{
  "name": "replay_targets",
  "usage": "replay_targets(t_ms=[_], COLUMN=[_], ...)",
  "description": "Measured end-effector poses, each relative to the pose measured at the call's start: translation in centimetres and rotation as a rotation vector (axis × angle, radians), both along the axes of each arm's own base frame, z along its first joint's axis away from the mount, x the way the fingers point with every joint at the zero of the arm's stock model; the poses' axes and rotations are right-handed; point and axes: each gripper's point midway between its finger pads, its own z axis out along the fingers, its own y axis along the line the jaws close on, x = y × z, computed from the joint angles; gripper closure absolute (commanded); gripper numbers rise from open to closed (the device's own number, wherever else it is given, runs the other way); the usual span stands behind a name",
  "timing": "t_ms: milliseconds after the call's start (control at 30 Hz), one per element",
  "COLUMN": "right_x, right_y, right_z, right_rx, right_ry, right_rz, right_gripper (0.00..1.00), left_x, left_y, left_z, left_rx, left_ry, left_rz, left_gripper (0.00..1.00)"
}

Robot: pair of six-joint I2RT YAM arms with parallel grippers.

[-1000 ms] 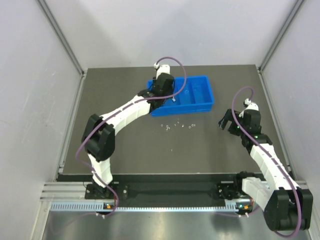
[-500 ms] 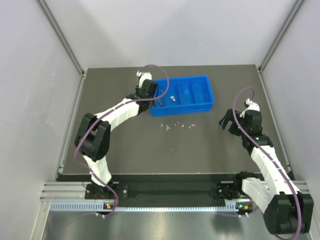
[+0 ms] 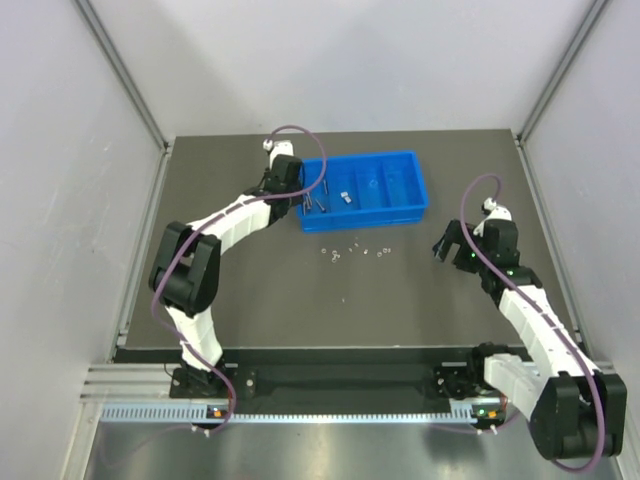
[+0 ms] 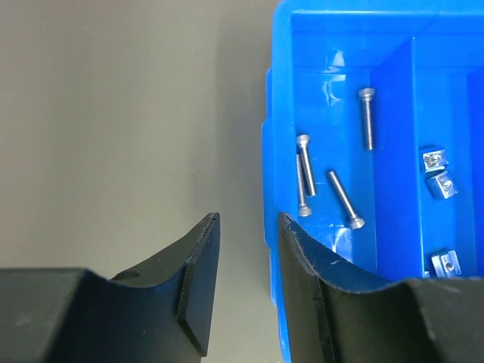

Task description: Sort the screws and nuts into containers

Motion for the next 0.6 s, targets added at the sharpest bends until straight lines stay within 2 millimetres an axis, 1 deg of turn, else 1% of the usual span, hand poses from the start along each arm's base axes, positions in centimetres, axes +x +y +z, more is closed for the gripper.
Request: replay_targets(t_ms=[200,233,333,467,600], right_x=[0.1,0.1,0.2,0.2,0.2], right_y=[0.5,0.6,0.7,0.7,0.7], right_z=[-0.4,-0.4,-0.3,-0.3,-0.3], right_rx=[0.004,0.005,0.005,0.005,0.005], right_ry=[0.021,0.018,0.014,0.014,0.014], right_rz=[0.017,0.021,0.025,0.026,0.026], right_gripper=[0.0,0.0,0.0,0.0,0.0], left_x=[0.1,0.1,-0.2,-0.3,-0.1], left_y=[-0.6,-0.8,-1.1,-1.3,-1.2], left_z=[0.0,-0.1,-0.5,-0.6,-1.5], left_rx=[-0.03,-0.035,-0.045,-0.045,-0.026], left_ry=[0.001,0.005,0.019,0.028,0.05], left_rz=[-0.035,-0.043,-0.067,-0.079,-0.07], left_gripper=[0.5,0.48,0.47,0.51,0.61])
